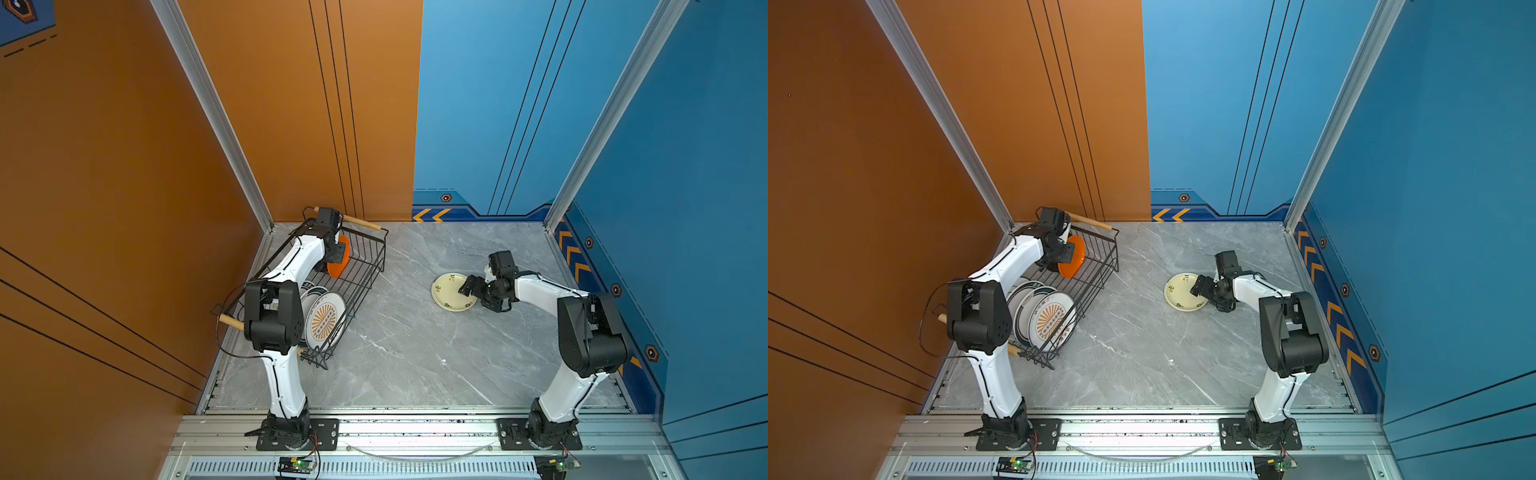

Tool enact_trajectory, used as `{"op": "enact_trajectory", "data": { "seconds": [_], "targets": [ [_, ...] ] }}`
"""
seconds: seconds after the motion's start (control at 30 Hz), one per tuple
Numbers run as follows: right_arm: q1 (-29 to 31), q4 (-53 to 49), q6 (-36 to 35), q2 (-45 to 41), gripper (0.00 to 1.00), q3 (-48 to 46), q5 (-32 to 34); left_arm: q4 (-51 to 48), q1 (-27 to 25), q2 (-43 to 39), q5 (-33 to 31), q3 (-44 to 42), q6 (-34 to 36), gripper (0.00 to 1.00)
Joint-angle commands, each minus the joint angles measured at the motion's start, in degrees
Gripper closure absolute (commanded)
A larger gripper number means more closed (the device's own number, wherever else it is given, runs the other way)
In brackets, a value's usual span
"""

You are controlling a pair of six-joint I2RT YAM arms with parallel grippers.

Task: Unload the plates from the dish rack
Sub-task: 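Grasp the orange plate's rim in the rack with the left gripper, then lift the orange plate out of the rack while the right gripper opens and rises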

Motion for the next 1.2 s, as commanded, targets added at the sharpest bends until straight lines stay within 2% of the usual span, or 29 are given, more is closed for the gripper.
{"op": "enact_trajectory", "data": {
  "seconds": [0.0,0.23,0.43,0.57,0.77,0.9,1.07,1.17],
  "targets": [
    [-0.7,-0.8,-0.3,-2.3,0.07,-1.3,0.1,-2.5,-0.8,-5.5,0.7,-2.1,-2.1,1.00],
    [-1.4,-0.6,-0.3,-4.1,0.05,-1.7,-0.1,-3.9,-2.0,-13.6,0.4,-4.8,-5.3,1.00],
    [-2.0,-0.7,-0.1,-6.3,0.02,-2.3,-0.2,-5.5,-4.7,-23.9,3.5,-7.5,-13.9,1.00],
    [-2.2,-0.9,0.0,-8.1,0.00,-2.7,0.1,-5.5,-9.5,-31.1,6.3,-10.8,-20.5,1.00],
    [-2.6,-1.5,0.6,-13.1,0.00,-3.9,-0.9,-4.0,-21.1,-38.2,7.4,-14.4,-29.0,1.00],
    [-4.2,1.0,2.0,-19.8,0.00,-6.8,-7.3,1.5,-25.0,-40.1,11.8,-19.1,-35.7,1.00],
    [-8.3,9.2,6.0,-27.9,0.00,-12.3,-25.9,11.5,-28.9,-40.5,12.7,-26.5,-43.5,1.00],
    [-8.8,14.7,10.1,-31.4,0.00,-15.4,-32.4,20.2,-31.5,-39.8,12.8,-31.2,-48.5,1.00]
  ]
}}
